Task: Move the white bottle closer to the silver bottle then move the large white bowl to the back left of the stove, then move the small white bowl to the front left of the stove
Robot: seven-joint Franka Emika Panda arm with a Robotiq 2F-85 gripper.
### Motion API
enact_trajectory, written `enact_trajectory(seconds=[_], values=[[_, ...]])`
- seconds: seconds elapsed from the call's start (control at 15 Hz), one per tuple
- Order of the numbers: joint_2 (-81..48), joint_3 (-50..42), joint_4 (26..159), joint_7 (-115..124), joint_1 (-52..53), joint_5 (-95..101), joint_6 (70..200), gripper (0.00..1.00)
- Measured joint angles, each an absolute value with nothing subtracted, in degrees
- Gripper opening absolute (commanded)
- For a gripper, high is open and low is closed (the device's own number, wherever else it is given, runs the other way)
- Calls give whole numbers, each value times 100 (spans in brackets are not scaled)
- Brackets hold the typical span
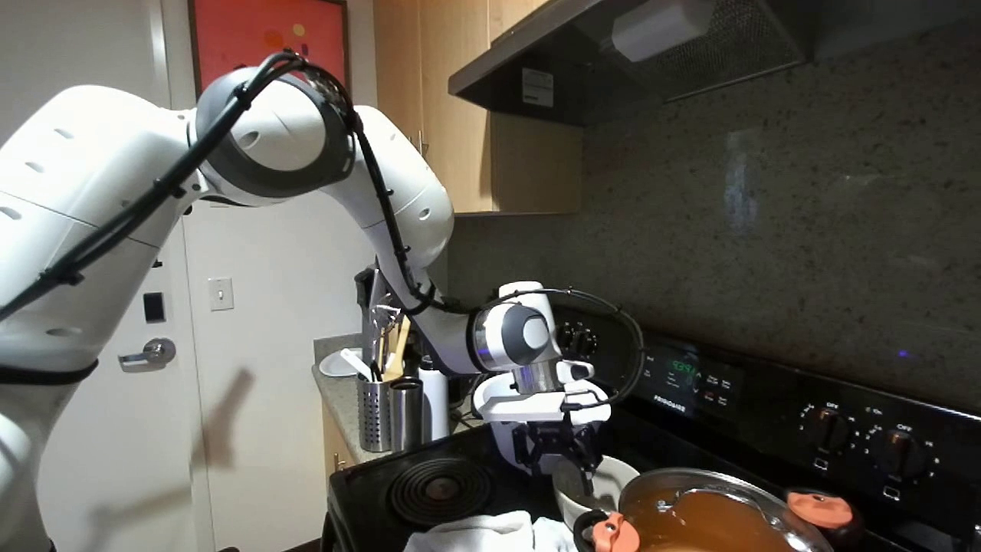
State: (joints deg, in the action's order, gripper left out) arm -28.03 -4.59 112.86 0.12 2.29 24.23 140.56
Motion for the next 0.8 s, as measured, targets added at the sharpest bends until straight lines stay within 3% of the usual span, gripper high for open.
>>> enact_trajectory(seconds=[0.47,0.6,0.8], values=[[-2942,-450,11283,12,130,2302,14115,13],[-2951,-403,11276,12,134,2251,14184,5],[-2976,-339,11240,12,159,2198,14317,4]])
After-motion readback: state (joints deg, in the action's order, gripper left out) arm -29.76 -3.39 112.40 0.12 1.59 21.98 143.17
